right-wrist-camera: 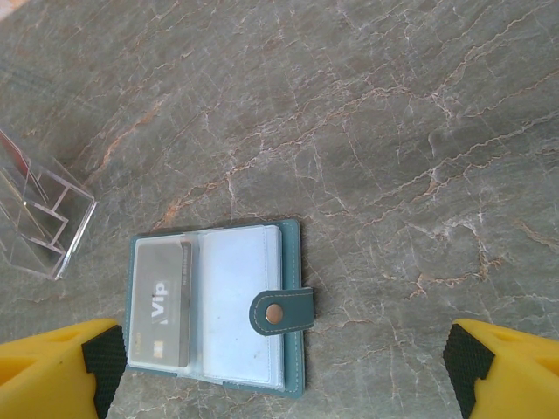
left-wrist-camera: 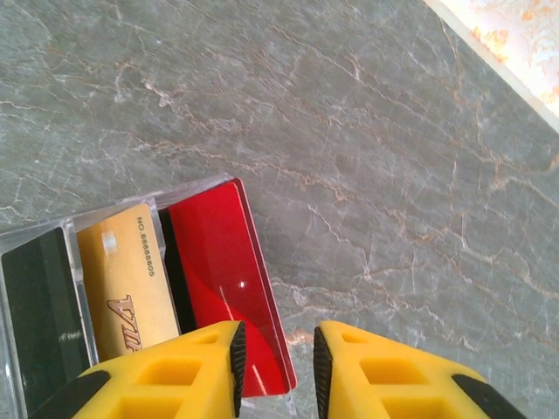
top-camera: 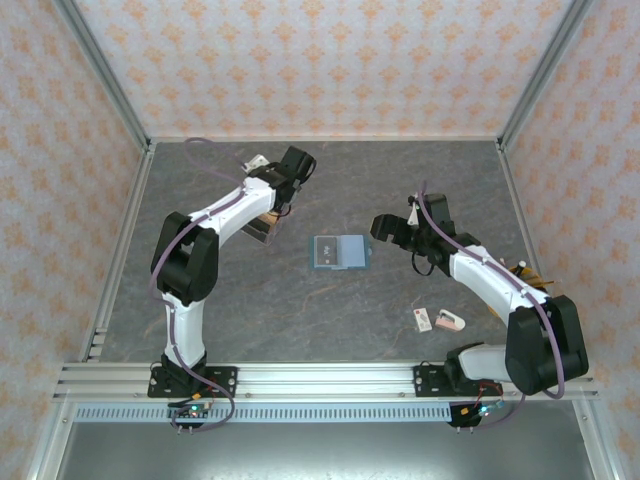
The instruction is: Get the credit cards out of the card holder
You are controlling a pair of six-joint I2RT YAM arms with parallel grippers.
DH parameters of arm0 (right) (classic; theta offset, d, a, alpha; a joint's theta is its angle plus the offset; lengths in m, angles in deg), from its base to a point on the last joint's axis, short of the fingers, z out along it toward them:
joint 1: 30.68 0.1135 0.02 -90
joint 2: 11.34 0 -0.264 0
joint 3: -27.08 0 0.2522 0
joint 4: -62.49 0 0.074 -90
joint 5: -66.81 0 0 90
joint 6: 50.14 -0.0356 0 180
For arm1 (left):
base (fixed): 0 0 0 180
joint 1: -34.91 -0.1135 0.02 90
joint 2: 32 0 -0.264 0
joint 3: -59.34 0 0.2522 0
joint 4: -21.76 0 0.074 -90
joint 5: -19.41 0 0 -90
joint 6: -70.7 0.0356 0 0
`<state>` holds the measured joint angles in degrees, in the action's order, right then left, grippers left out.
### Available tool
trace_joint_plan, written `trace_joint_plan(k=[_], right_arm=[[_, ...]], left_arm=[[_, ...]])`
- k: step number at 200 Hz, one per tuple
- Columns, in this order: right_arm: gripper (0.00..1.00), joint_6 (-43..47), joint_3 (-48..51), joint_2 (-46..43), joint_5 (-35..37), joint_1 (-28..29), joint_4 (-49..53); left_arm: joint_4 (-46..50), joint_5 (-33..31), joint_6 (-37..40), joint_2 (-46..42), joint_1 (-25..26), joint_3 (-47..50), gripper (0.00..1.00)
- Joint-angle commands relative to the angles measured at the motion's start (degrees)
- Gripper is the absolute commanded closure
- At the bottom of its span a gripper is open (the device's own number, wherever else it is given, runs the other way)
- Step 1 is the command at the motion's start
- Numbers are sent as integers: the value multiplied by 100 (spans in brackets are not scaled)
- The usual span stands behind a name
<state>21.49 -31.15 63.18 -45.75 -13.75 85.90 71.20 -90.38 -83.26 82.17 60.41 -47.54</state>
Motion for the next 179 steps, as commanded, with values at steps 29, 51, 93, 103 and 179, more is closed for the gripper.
trace_joint_plan(k=[29, 51, 93, 103, 179], right_arm=[[7, 63, -146, 1, -306, 9, 48], [9, 122, -226, 13, -287, 146, 62], [11, 312, -798, 371, 616, 1112, 560], [12, 307, -963, 557, 809, 1378, 706], [24, -172, -2263, 2493, 1242, 2491, 1334]], left_arm=[[-12, 547, 903, -819, -28, 174, 58], [-79, 740, 1239, -1408, -33, 622, 46], [-107, 766, 1522, -2523, -79, 1613, 20], [-159, 778, 1559, -2749, -112, 1876, 14], [-528, 1365, 1768, -3381, -447, 3155, 0]])
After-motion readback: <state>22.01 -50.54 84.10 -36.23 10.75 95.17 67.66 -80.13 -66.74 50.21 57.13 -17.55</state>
